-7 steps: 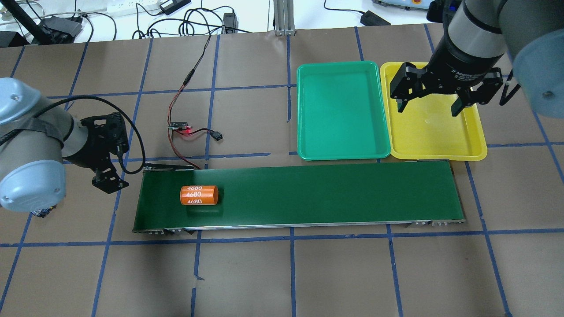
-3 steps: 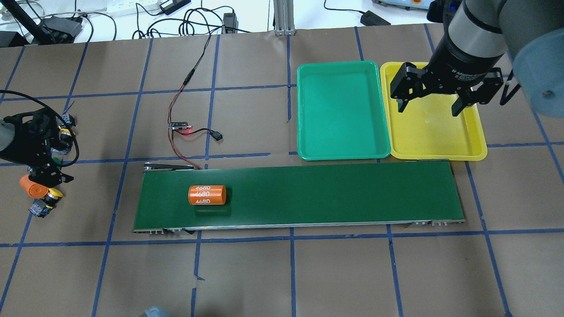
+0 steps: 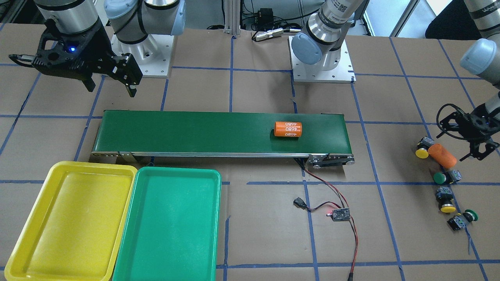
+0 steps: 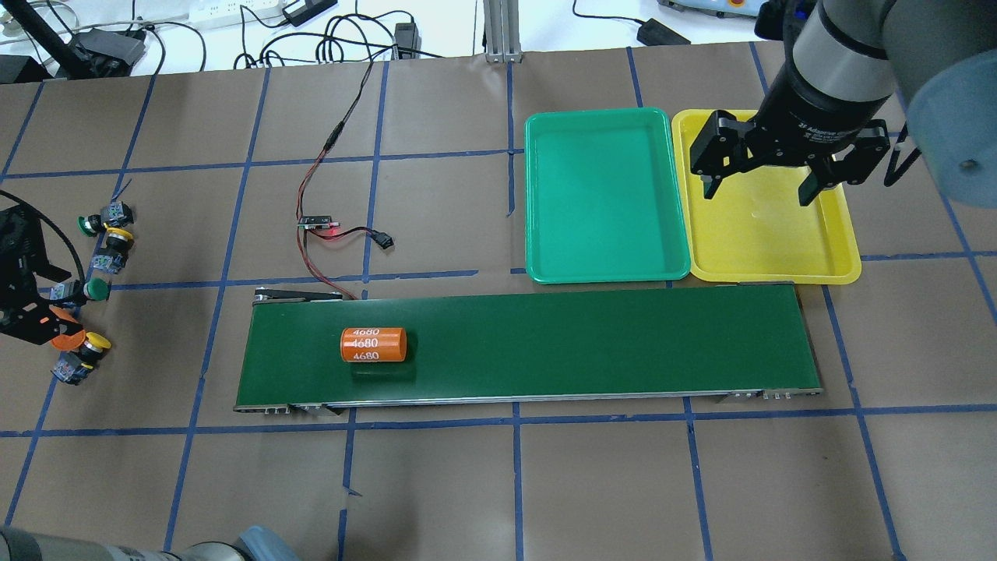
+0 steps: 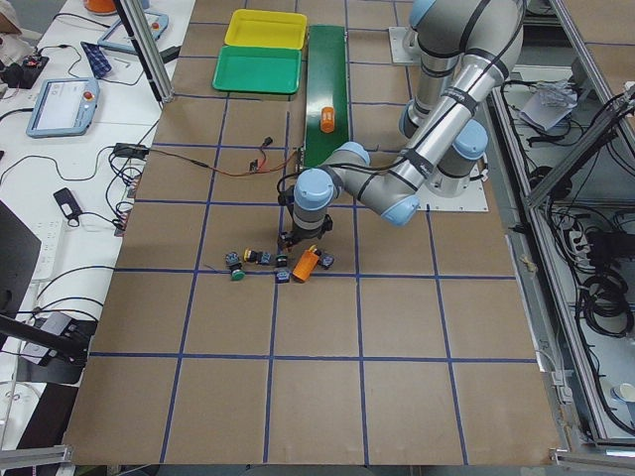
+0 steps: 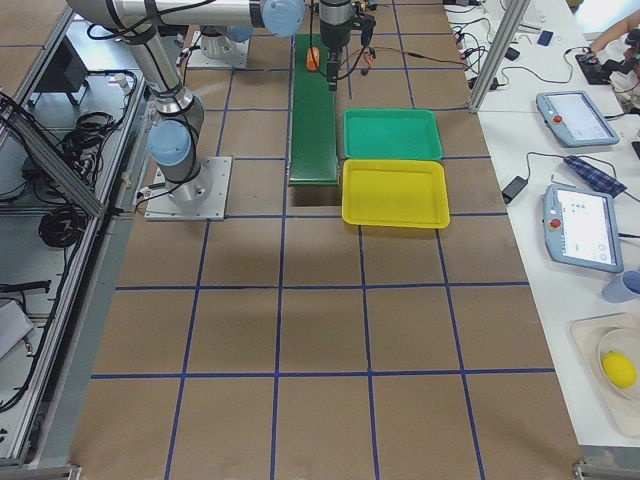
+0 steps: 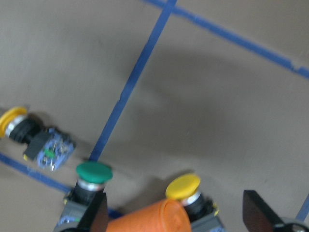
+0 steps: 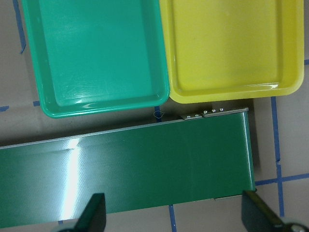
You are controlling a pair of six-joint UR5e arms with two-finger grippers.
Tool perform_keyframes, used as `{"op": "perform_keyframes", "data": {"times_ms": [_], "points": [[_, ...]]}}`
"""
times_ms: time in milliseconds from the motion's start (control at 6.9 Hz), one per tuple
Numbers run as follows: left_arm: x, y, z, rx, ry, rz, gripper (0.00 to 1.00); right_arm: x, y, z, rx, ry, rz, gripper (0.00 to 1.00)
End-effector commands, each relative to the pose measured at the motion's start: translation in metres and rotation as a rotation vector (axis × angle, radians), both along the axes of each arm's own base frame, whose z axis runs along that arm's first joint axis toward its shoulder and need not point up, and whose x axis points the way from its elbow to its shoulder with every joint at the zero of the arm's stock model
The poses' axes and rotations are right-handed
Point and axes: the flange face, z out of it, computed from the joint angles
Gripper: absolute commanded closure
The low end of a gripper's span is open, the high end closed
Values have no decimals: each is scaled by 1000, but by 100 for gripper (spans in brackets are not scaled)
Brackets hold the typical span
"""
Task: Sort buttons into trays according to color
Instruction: 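Grasp a second orange cylinder from the pile with the left gripper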
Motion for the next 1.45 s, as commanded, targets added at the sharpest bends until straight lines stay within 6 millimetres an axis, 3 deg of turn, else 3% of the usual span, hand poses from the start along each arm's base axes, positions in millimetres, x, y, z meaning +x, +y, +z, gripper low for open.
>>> {"op": "perform_keyframes", "data": {"times_ms": [0,580,869,1304], "points": [[25,0,-31,38,46,2,2,0,0,0,0,0,0,0],[35,0,-58,69,82,-1,1,0,0,0,-2,0,-2,0],[26,-1,-61,73,91,-11,6,0,-1,-1,1,0,0,0],[34,-2,-67,80,91,-6,5,0,-1,-1,1,0,0,0]]}}
